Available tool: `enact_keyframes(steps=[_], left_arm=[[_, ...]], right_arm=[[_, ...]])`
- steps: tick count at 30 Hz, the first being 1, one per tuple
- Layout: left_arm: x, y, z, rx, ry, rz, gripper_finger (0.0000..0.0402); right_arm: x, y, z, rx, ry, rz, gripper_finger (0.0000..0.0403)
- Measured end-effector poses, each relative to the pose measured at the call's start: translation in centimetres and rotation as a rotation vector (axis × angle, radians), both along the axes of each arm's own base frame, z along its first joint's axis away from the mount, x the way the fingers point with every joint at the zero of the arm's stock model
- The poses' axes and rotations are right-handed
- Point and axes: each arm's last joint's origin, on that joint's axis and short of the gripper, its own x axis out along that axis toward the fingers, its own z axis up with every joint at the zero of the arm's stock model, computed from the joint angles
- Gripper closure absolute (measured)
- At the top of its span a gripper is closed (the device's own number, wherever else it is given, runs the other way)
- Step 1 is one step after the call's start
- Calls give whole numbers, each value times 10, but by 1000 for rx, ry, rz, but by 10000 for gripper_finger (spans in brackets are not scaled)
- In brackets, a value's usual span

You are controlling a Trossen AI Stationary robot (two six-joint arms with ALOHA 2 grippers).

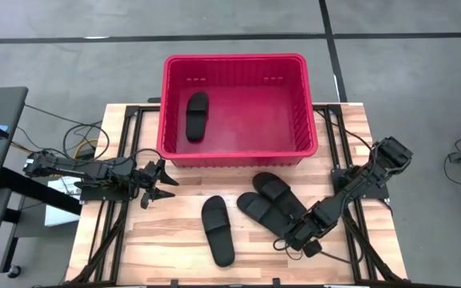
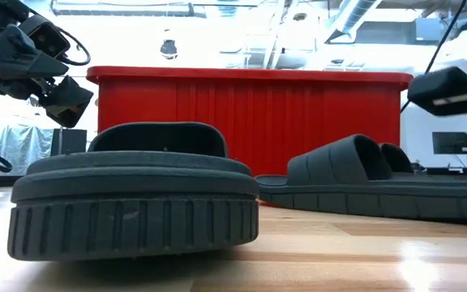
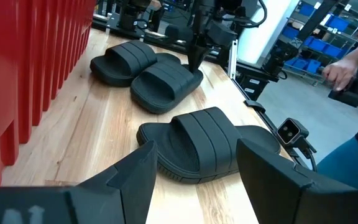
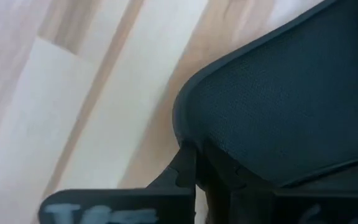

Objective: Pick and place slides into bin
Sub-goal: Put the black slide into the red bin

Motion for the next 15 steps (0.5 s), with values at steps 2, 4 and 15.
enact_keyframes(steps=[2,4,15], left_arm=[[0,0,0,0,0,1,190],[0,0,0,0,0,0,191],[0,0,0,0,0,0,191]], right_arm=[[0,0,5,-27,12,22,403],[0,0,10,-53,25,40,403],[3,1,36,-175,27,119,402]])
